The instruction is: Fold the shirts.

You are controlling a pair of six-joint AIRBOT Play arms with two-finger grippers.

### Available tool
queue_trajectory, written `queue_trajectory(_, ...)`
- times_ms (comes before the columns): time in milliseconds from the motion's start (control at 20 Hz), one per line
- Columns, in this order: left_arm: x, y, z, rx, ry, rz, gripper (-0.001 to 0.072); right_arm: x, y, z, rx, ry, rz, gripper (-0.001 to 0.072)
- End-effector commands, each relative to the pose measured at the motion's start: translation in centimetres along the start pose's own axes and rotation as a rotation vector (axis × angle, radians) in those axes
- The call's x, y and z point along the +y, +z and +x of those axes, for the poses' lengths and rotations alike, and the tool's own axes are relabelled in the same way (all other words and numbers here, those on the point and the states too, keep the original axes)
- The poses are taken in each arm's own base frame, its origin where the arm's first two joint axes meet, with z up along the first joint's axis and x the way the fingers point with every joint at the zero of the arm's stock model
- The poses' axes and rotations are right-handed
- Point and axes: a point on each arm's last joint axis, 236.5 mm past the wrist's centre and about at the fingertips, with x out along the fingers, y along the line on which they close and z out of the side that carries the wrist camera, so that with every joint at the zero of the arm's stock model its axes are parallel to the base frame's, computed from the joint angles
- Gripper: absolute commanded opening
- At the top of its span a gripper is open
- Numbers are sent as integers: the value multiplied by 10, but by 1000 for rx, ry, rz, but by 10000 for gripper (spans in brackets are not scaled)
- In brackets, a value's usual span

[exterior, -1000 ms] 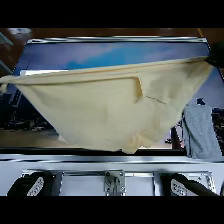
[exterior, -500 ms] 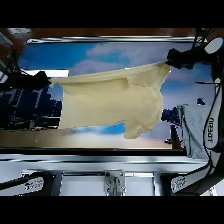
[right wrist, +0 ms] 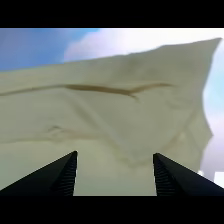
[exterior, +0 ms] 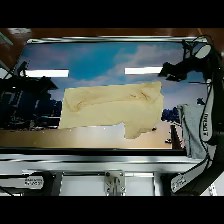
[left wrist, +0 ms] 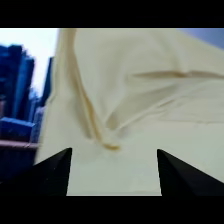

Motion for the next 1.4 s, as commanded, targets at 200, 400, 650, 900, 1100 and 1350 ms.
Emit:
queue_trajectory(200, 100, -122, -17, 431, 82, -128, 601, -75, -130, -63, 422, 63, 229, 594)
queue_trajectory(400, 98, -149, 39, 388, -29, -182, 602, -83, -151, -50, 419, 83, 310, 594)
queue_trajectory(650, 91, -143, 73, 305, -63, -196, 600, -80, -158, -34, 431, 83, 316, 594)
queue_trajectory(900, 87, -146, 96, 317, -60, -212, 598, -79, -159, -35, 439, 85, 309, 594)
queue_trajectory(1100, 82, -132, 104, 259, -65, -278, 103, -101, -177, -37, 498, -11, 315, 654)
queue_trajectory(1350, 76, -127, 95, 231, -82, -163, 35, -89, -229, 4, 610, 18, 395, 680)
